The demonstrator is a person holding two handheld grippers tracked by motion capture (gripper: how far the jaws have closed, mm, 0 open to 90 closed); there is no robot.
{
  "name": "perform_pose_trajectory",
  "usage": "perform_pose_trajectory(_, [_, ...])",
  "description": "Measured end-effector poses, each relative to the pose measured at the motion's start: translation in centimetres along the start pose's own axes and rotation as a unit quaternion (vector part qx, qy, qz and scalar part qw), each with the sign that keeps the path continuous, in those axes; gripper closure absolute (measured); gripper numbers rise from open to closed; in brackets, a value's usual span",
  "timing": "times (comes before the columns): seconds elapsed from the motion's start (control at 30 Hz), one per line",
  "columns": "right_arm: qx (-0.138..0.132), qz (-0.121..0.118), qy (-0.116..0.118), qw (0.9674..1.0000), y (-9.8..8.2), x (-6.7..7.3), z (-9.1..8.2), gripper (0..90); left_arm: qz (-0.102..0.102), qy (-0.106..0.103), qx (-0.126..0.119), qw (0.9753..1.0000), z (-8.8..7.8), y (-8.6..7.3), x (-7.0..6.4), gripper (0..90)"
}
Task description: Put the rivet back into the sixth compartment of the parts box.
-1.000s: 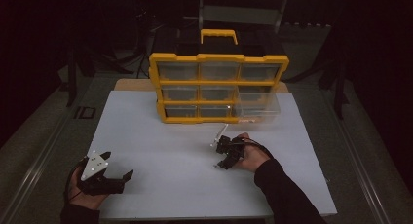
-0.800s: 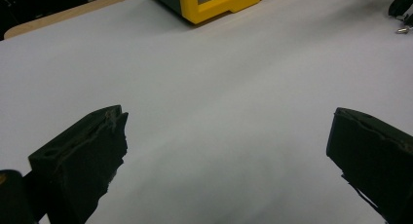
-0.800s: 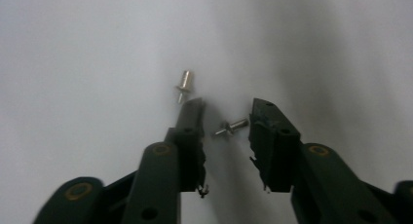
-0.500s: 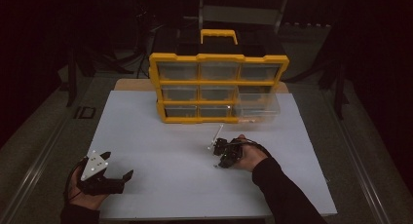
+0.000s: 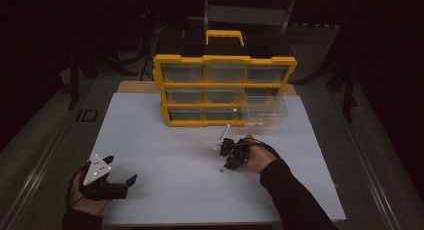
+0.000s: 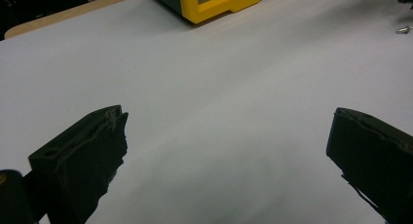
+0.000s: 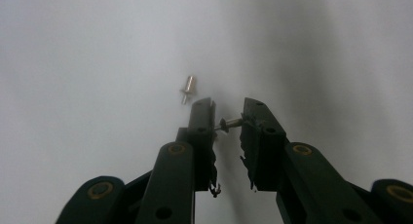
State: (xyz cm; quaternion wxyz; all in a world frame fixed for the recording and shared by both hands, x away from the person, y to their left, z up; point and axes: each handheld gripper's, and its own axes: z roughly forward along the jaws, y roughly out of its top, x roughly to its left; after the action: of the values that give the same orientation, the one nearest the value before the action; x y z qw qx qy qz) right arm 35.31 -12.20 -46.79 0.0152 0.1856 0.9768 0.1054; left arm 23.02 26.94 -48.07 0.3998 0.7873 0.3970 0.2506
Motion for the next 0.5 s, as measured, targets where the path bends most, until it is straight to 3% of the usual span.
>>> perform_pose_trajectory(0.5, [-0.030, -0.013, -0.018, 0.9993, 2.2, -0.2, -4.2, 74.7, -0.001, -0.001, 0.001, 1.0000, 0.0, 0.0, 0.0, 1.6])
